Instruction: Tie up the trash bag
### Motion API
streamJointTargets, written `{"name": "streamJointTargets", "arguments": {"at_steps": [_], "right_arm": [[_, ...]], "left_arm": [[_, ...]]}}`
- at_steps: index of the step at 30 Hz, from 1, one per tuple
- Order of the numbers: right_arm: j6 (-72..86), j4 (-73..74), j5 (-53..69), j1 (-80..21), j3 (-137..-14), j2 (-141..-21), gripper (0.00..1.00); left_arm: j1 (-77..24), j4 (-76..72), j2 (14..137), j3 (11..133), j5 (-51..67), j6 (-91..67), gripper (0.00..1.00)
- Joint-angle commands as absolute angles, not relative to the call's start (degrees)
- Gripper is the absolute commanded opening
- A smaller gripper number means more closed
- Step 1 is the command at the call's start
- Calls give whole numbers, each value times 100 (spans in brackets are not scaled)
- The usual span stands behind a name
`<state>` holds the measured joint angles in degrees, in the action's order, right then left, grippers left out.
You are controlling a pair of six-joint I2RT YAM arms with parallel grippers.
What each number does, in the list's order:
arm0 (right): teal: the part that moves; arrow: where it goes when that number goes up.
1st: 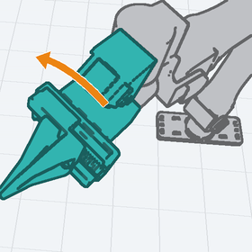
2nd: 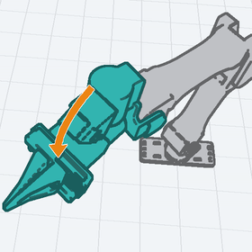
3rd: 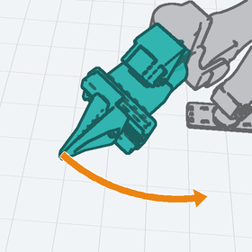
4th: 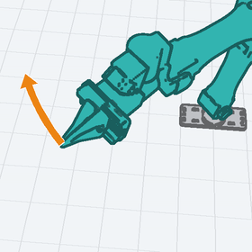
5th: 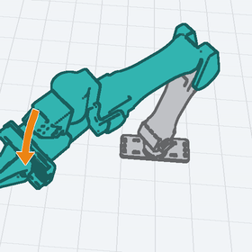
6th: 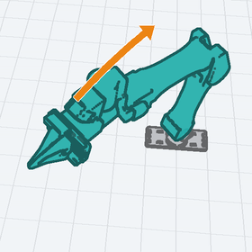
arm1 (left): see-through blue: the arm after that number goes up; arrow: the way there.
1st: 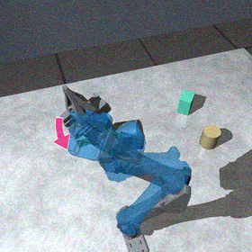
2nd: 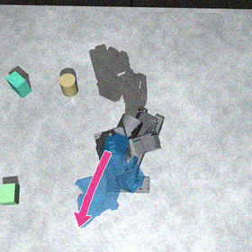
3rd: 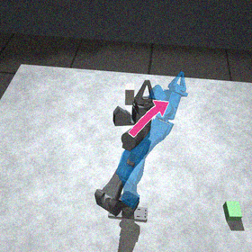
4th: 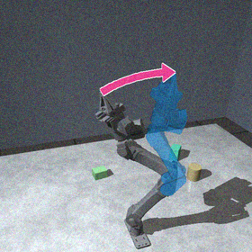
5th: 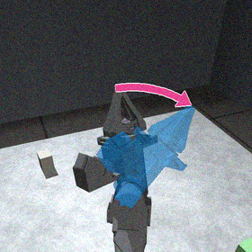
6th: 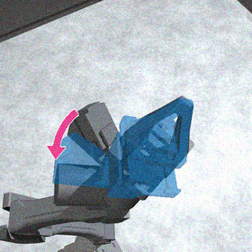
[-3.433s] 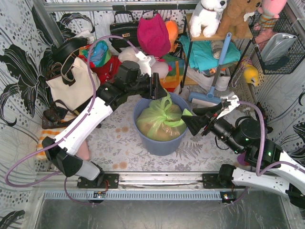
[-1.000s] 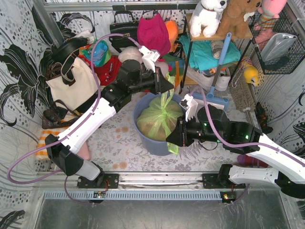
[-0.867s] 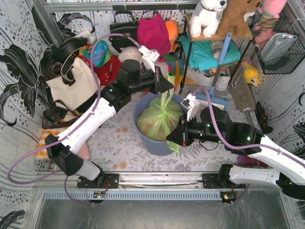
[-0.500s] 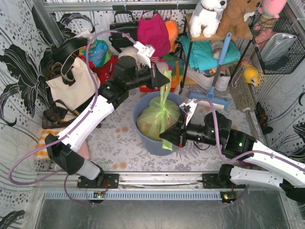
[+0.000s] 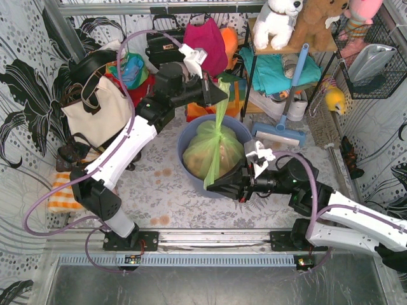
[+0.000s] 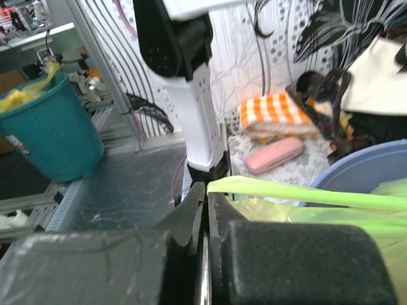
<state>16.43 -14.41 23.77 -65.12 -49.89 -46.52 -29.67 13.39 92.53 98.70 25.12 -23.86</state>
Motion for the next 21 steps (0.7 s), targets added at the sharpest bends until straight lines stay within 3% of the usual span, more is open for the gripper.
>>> {"name": "streamJointTargets", "arguments": {"at_steps": [1,6,13,21], "right_arm": [[2112,-2283,3498,-6583,-4405,-4510,0],[1989,-2278,3675,-6586,-4440,-4599,0],[2025,-2818,4591,-6587,-5381,-5053,0],[2486,-3017,4424,-6591,-4744,-4656,0]], "left_arm": [[-2766,584,9528,9520,2290,-2513,1],[-2652,509,9720,9447,2299,-2558,1],[-2302,840,10196,10324,2243,-2637,0],[-2259,745,10565,10391,2336,-2720,0]]}}
